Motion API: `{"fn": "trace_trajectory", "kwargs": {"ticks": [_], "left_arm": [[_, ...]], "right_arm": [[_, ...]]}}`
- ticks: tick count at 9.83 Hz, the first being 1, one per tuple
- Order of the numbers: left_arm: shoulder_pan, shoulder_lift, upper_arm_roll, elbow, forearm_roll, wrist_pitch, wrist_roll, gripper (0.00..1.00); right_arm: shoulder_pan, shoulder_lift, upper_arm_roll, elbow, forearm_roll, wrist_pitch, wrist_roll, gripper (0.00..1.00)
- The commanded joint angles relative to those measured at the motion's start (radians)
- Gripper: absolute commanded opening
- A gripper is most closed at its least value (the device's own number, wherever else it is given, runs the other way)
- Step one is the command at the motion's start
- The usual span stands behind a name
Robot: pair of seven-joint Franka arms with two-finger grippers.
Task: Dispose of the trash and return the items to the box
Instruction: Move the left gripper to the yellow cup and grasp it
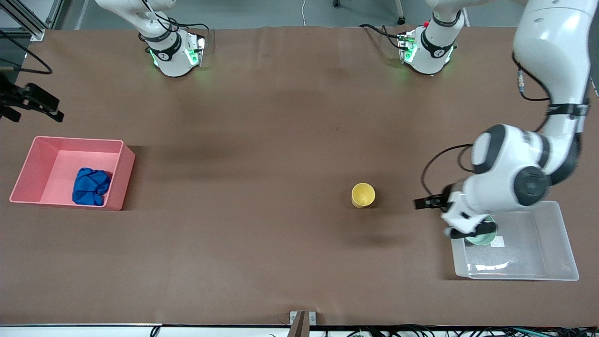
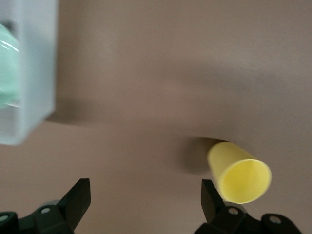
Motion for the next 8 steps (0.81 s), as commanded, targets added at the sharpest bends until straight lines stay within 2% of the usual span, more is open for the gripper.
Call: {"fn": "trace_trajectory", "kwargs": {"ticks": [1,4,7,8], "left_arm": [[-0.088,0.0,0.008,-0.092,0.025,0.099,-0.156,1.0],[-0.159,0.066,0.007,-0.093,0.1,0.107,-0.27,0.8],[-0.165,0.124,0.007,-0.093,0.11,0.159,-0.288,0.61],[-0.18,0.14,0.01,-0.095,0.11,0.18,-0.31,0.52]], "right_arm": [[0.011,0.008,0.0,0.054,-0.009,-0.022,0.033,1.0],[0.011,0.008,-0.002,0.028,-0.01,-0.04,0.038,1.0],[0.008,0.008,-0.005,0.005,-0.013,-0.036,0.03,1.0],[0.007,0.008,-0.005,0.005,-0.013,-0.029,0.03,1.0]]}}
